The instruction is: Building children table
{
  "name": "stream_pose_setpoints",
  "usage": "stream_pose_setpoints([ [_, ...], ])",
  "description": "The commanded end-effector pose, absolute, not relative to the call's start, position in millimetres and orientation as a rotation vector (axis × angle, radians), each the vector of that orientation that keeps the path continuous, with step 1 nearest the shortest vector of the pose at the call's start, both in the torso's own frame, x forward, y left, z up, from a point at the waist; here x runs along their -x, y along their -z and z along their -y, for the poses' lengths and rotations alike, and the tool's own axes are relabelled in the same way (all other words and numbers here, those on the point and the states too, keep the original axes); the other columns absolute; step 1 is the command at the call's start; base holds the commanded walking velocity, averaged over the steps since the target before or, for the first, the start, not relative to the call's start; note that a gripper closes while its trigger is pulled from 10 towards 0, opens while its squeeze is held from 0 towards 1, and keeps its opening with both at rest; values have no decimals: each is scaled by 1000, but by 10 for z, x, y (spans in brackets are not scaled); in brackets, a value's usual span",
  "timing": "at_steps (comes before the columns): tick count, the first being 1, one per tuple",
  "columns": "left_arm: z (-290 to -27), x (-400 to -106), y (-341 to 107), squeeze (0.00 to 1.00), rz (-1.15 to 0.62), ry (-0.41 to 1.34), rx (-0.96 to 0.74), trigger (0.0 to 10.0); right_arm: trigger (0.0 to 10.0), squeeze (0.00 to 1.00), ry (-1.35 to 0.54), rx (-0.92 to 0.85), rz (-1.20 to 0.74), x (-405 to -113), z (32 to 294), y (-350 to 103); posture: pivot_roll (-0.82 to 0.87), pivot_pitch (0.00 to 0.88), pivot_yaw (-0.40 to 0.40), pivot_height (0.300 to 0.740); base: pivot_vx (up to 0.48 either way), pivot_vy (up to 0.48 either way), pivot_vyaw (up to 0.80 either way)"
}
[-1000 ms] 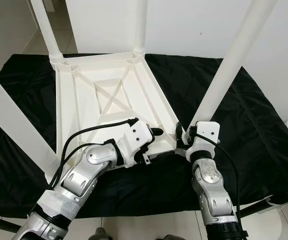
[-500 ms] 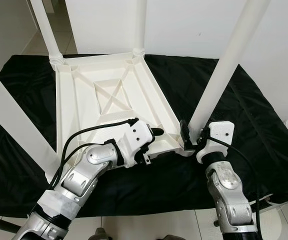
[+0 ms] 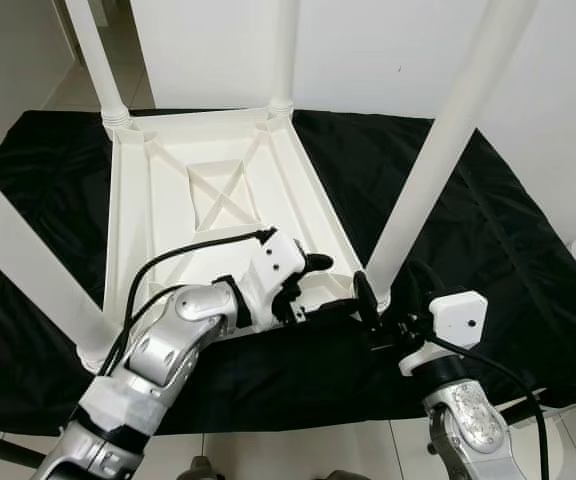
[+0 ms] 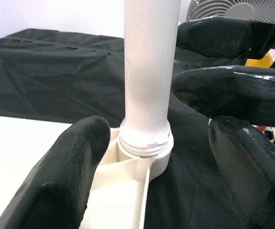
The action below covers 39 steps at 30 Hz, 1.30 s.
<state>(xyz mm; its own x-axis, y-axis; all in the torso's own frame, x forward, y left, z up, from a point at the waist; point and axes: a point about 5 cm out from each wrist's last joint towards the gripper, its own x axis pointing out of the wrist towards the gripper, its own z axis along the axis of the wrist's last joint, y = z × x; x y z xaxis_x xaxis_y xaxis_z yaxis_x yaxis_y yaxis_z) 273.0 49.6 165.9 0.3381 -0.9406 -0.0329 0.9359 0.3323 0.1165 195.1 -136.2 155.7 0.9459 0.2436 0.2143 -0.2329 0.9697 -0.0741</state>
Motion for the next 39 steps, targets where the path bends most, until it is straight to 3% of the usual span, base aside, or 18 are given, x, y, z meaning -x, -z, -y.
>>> stream_pose_setpoints([
  [1, -511, -2845, -1854, 0, 118, 1133, -86, 10000, 8980, 0, -351, 25, 161, -1907, 1254, -1449, -23, 0, -15, 740, 0, 0, 0],
  [2, -517, -2869, -1885, 0, 130, 1122, -77, 10000, 7020, 0, -353, 24, 158, -1908, 1269, -1444, -20, 0, -15, 740, 0, 0, 0],
  [4, -523, -2875, -1903, 0, 141, 1119, -77, 10000, 7569, 0, -362, 21, 154, -1895, 1273, -1440, -19, 0, -14, 740, 0, 0, 0],
  [5, -526, -2875, -1908, 0, 145, 1119, -80, 10000, 6627, 0, -373, 23, 150, -1879, 1270, -1436, -18, 0, -17, 740, 0, 0, 0],
  [6, -526, -2875, -1908, 0, 145, 1119, -80, 10000, 6627, 0, -373, 23, 150, -1879, 1270, -1436, -18, 0, -17, 740, 0, 0, 0],
  [8, -539, -2873, -1912, 0, 150, 1107, -84, 10000, 706, 0, -393, 16, 138, -1830, 1257, -1423, -15, 0, -18, 740, 0, 0, 0],
  [9, -539, -2873, -1912, 0, 150, 1107, -84, 10000, 706, 0, -393, 16, 138, -1830, 1257, -1423, -15, 0, -18, 740, 0, 0, 0],
  [10, -549, -2882, -1918, 0, 147, 1093, -75, 10000, 0, 0, -416, 13, 129, -1799, 1247, -1416, -14, 0, -17, 740, 0, 0, 0],
  [18, -610, -3014, -2006, 0, 181, 971, -55, 10000, 0, 0, -524, 13, 68, -1702, 1214, -1344, -9, 0, -25, 740, 0, 0, 0],
  [19, -620, -3035, -2019, 0, 184, 956, -51, 10000, 196, 0, -540, 11, 58, -1700, 1207, -1327, -4, 0, -26, 740, 0, 0, 0],
  [20, -624, -3043, -2026, 0, 184, 951, -49, 10000, 2471, 0, -539, 9, 53, -1715, 1209, -1314, -3, 0, -26, 740, 0, 0, 0],
  [22, -624, -3043, -2026, 0, 184, 951, -49, 10000, 2471, 0, -539, 9, 53, -1715, 1209, -1314, -3, 0, -26, 740, 0, 0, 0],
  [23, -624, -3037, -2024, 0, 181, 958, -50, 10000, 10000, 0, -528, 4, 56, -1753, 1218, -1306, -3, 0, -27, 740, 0, 0, 0],
  [30, -630, -2915, -1900, 0, 158, 1013, -131, 10000, 10000, 0, -428, 3, 116, -2158, 1280, -1334, 16, 0, -33, 740, 0, 0, 0],
  [39, -725, -2963, -1899, 0, 164, 930, -136, 10000, 10000, 0, -382, 11, 141, -2303, 1372, -1384, 28, 1, -44, 740, 0, 0, 0],
])
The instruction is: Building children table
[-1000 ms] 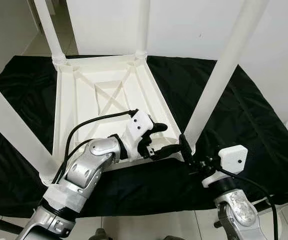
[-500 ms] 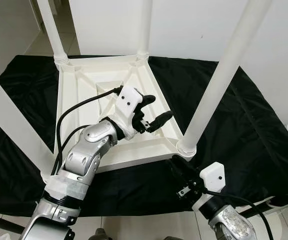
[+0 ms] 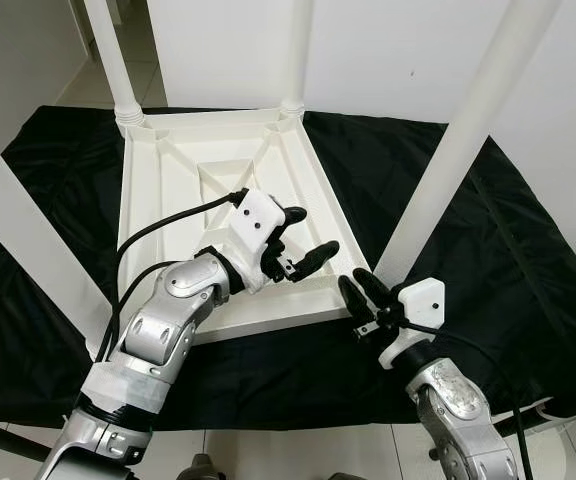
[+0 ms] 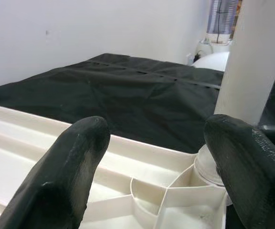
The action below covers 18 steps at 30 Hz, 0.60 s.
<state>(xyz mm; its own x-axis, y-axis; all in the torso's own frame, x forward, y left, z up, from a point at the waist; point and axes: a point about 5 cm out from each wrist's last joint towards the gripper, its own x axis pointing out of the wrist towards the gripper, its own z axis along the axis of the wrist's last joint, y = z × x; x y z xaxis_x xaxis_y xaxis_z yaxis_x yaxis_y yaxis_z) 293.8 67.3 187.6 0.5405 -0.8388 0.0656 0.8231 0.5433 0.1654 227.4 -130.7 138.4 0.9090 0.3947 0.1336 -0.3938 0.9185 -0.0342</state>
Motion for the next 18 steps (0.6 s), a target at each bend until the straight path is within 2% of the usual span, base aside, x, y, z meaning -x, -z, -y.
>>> stream_pose_setpoints([
  [1, -740, -2979, -1899, 0, 161, 911, -130, 10000, 10000, 0, -385, 14, 143, -2307, 1374, -1388, 28, 1, -47, 740, 0, 0, 0],
  [5, -752, -2992, -1902, 0, 163, 891, -126, 10000, 10000, 0, -389, 15, 147, -2321, 1373, -1386, 28, 1, -48, 740, 0, 0, 0],
  [11, -887, -3071, -1782, 0, 118, 766, -154, 10000, 10000, 0, -258, 38, 167, -2349, 1592, -1396, 18, 8, -44, 740, 0, 0, 0],
  [18, -883, -3017, -1689, 0, 82, 812, -187, 10000, 10000, 0, -185, 42, 171, -2363, 1678, -1384, 16, 12, -43, 740, 0, 0, 0],
])
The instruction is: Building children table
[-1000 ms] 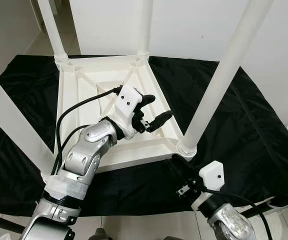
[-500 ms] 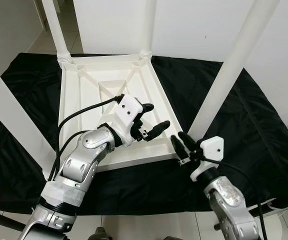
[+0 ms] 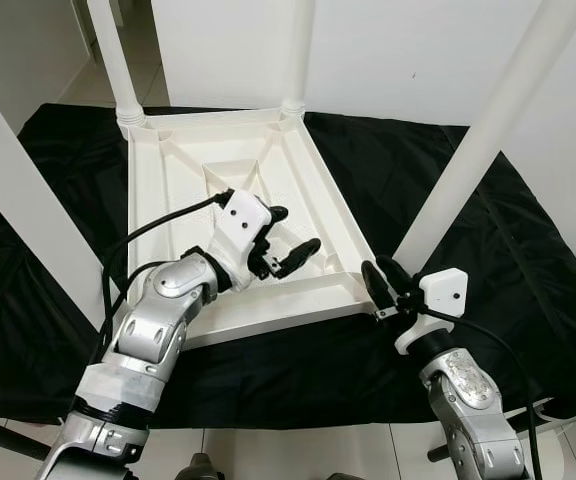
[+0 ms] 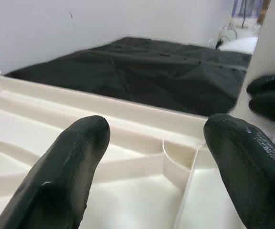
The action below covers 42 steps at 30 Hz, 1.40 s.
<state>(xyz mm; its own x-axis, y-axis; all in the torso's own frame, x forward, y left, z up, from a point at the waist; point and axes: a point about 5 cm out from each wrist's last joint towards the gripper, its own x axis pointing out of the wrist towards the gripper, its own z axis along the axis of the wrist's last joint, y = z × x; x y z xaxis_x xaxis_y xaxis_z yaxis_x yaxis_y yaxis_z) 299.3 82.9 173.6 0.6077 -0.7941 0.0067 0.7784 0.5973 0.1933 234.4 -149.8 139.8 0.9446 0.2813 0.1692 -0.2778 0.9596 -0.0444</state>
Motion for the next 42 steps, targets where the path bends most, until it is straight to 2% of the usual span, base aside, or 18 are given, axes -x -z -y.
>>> stream_pose_setpoints([
  [1, -871, -2974, -1647, 0, 69, 847, -202, 10000, 10000, 0, -147, 45, 174, -2367, 1720, -1382, 13, 15, -41, 740, 0, 0, 0],
  [6, -827, -2828, -1585, 0, 66, 964, -231, 10000, 10000, 0, -43, 57, 173, -2378, 1864, -1369, 13, 17, -38, 740, 0, 0, 0],
  [8, -801, -2691, -1541, 0, 49, 1078, -233, 10000, 10000, 0, 9, 60, 171, -2383, 1957, -1358, 11, 18, -34, 740, 0, 0, 0],
  [18, -908, -2460, -1399, 0, -67, 1260, -274, 10000, 10000, 0, -27, 48, 179, -2384, 1910, -1355, 18, 25, -35, 740, 0, 0, 0],
  [24, -991, -2410, -1349, 0, -111, 1262, -270, 10000, 10000, 0, -82, 44, 175, -2385, 1798, -1332, 21, 27, -35, 740, 0, 0, 0],
  [27, -1149, -2350, -1352, 0, -94, 1215, -291, 10000, 10000, 0, -108, 35, 172, -2408, 1766, -1315, 41, 27, -41, 740, 0, 0, 0],
  [33, -1275, -2256, -1394, 0, -81, 1221, -282, 10000, 10000, 0, -145, 33, 168, -2447, 1744, -1311, 56, 28, -48, 740, 0, 0, 0],
  [36, -1441, -2114, -1487, 0, -70, 1218, -211, 10000, 10000, 0, -280, 33, 159, -2507, 1600, -1323, 86, 34, -60, 740, 0, 0, 0],
  [42, -1560, -1978, -1570, 0, -84, 1231, -129, 10000, 10000, 0, -456, 11, 121, -2527, 1394, -1283, 126, 46, -87, 740, 0, 0, 0],
])
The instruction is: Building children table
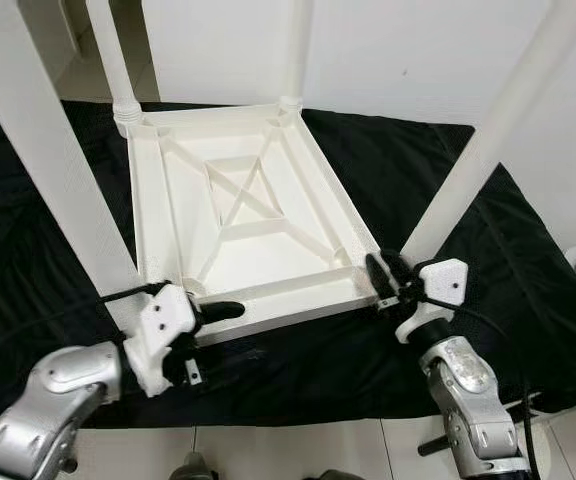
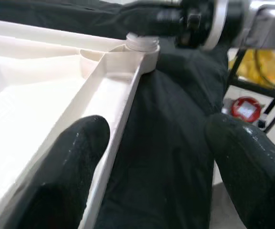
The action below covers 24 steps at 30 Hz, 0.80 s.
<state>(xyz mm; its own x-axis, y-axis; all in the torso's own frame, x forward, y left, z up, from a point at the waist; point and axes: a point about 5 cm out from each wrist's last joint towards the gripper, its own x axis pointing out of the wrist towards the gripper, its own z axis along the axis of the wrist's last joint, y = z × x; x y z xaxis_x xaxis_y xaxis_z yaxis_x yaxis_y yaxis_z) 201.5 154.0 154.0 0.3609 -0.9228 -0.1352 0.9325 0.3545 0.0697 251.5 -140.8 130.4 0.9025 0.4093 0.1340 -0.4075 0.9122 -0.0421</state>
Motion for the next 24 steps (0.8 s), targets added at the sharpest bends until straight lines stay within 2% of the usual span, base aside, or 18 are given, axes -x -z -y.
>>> stream_pose_setpoints([
  [1, -1560, -1978, -1570, 0, -84, 1231, -129, 10000, 10000, 0, -456, 11, 121, -2527, 1394, -1283, 126, 46, -87, 740, 0, 0, 0],
  [8, -1650, -1792, -1605, 0, -94, 1236, -102, 10000, 10000, 0, -623, 2, 93, -2566, 1192, -1273, 164, 60, -117, 740, 0, 0, 0],
  [16, -1766, -1593, -1629, 0, -134, 1228, -114, 10000, 10000, 0, -657, 16, 95, -2731, 1190, -1317, 208, 75, -149, 740, 0, 0, 0],
  [24, -1911, -1489, -1701, 0, -162, 1136, -159, 10000, 10000, 0, -706, 30, 94, -2908, 1166, -1345, 270, 80, -177, 740, 0, 0, 0],
])
